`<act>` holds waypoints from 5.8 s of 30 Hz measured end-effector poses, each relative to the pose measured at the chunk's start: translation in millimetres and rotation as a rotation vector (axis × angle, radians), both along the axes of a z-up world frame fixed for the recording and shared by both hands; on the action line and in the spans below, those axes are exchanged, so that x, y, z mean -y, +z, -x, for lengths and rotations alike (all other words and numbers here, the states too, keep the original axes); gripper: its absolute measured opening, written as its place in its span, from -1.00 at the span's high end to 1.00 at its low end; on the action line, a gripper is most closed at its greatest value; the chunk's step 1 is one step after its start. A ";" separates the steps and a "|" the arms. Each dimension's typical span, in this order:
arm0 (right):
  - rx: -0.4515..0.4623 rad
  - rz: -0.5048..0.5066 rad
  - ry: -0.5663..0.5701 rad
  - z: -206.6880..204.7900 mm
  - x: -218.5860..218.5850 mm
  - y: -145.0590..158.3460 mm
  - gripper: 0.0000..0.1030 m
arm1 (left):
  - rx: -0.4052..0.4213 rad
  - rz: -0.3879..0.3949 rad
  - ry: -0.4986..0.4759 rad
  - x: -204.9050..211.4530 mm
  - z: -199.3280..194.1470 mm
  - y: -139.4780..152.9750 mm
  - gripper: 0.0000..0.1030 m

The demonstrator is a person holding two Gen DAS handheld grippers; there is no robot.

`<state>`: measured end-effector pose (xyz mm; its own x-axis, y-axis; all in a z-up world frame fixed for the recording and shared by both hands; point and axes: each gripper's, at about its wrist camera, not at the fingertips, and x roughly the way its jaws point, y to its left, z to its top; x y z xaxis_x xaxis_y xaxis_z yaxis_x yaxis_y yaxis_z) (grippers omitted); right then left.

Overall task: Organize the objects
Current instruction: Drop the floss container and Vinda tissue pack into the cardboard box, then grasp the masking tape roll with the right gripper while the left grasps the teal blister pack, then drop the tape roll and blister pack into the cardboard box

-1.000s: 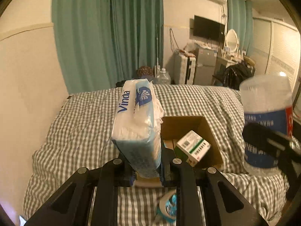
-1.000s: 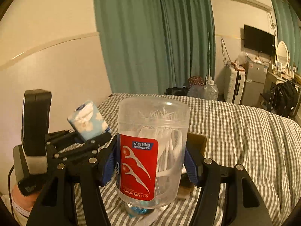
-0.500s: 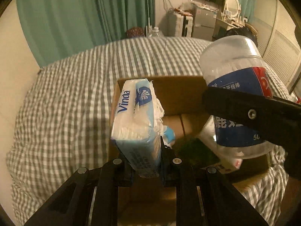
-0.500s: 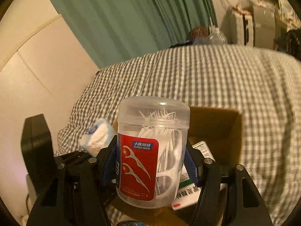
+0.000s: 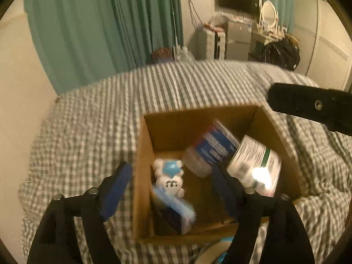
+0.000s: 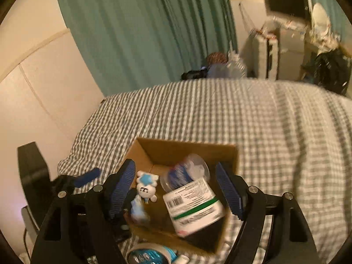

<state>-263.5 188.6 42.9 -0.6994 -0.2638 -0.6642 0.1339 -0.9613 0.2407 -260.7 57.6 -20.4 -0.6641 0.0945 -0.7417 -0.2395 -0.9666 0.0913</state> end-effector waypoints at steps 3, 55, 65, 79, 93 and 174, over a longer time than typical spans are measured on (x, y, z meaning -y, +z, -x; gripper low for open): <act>-0.069 -0.030 -0.032 -29.4 -7.5 33.8 -0.69 | -0.077 -0.016 0.040 7.2 -21.5 33.1 -0.94; 0.046 -0.182 0.085 -160.8 60.0 -143.7 -0.99 | 0.081 -0.060 0.269 98.5 -155.7 -130.2 -1.00; 0.099 -0.171 0.129 -130.0 88.6 -174.1 -0.99 | 0.102 -0.135 0.321 119.6 -146.9 -138.8 -1.00; 0.046 -0.166 0.113 -138.4 78.5 -154.6 -0.61 | 0.112 -0.082 0.270 104.7 -147.5 -140.8 -1.00; -0.026 -0.141 -0.030 -153.1 -2.3 -112.5 -0.60 | 0.042 -0.012 0.047 7.8 -133.0 -111.0 -1.00; -0.024 -0.037 0.075 3.0 33.8 -70.7 -0.80 | -0.001 -0.064 0.000 29.9 8.5 -35.2 0.61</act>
